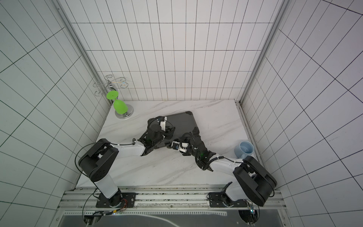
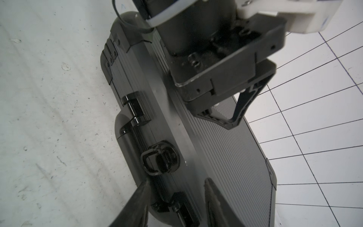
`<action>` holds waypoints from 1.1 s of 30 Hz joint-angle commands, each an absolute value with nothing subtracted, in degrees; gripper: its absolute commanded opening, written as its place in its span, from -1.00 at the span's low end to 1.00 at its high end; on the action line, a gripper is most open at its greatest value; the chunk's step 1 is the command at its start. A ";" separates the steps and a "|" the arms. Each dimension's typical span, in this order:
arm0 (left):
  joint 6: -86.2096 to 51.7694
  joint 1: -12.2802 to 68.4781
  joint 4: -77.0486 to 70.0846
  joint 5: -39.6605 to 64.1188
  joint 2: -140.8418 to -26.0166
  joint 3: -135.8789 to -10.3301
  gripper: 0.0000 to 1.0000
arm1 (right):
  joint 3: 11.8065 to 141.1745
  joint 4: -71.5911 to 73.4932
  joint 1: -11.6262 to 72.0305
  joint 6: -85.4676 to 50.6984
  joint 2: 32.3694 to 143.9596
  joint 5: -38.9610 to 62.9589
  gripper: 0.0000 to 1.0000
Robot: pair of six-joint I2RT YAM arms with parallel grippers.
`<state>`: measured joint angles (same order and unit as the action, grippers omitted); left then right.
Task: Close the poker set cases
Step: Fasten the fastener on the poker set case.
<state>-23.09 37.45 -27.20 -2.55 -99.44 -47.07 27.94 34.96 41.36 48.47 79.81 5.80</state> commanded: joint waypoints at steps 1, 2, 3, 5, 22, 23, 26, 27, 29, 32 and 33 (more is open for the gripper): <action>-25.72 38.14 -12.66 -0.17 -103.10 -42.80 -0.01 | 26.62 37.09 41.92 50.44 80.75 9.04 -0.09; -25.75 38.14 -12.66 -0.17 -103.10 -42.81 -0.01 | 26.72 37.37 41.95 50.32 81.06 9.18 -0.10; -25.75 38.08 -12.66 -0.18 -103.10 -42.83 -0.01 | 26.92 37.25 41.99 50.24 81.35 9.75 -0.10; -25.75 38.06 -12.66 -0.15 -103.10 -42.86 -0.01 | 27.53 36.38 42.09 50.21 82.19 10.37 -0.13; -25.40 37.97 -11.78 -0.53 -102.31 -43.05 -0.01 | 29.61 45.27 42.93 48.94 89.15 5.88 -0.86; -25.31 37.97 -11.69 -0.59 -102.22 -43.03 -0.01 | 29.71 44.98 42.93 49.10 89.14 5.54 -0.91; -25.31 37.94 -11.60 -0.53 -102.13 -43.11 -0.01 | 30.35 43.46 42.89 49.80 89.08 4.58 -0.99; -25.31 37.96 -11.60 -0.53 -102.05 -43.07 -0.01 | 30.73 42.67 42.92 50.03 89.11 4.23 -1.00; -25.31 37.97 -11.56 -0.44 -101.93 -43.07 -0.01 | 31.33 41.93 42.89 50.42 89.12 3.49 -1.00; -25.22 37.97 -11.51 -0.44 -101.64 -43.01 -0.01 | 32.27 41.38 42.81 50.67 88.94 2.97 -1.00; -25.22 37.97 -11.46 -0.52 -101.52 -42.98 -0.01 | 32.73 40.53 42.81 50.86 88.93 3.23 -1.00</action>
<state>-23.09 37.45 -25.76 -2.11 -98.72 -47.03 28.14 42.78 42.48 49.41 88.77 4.08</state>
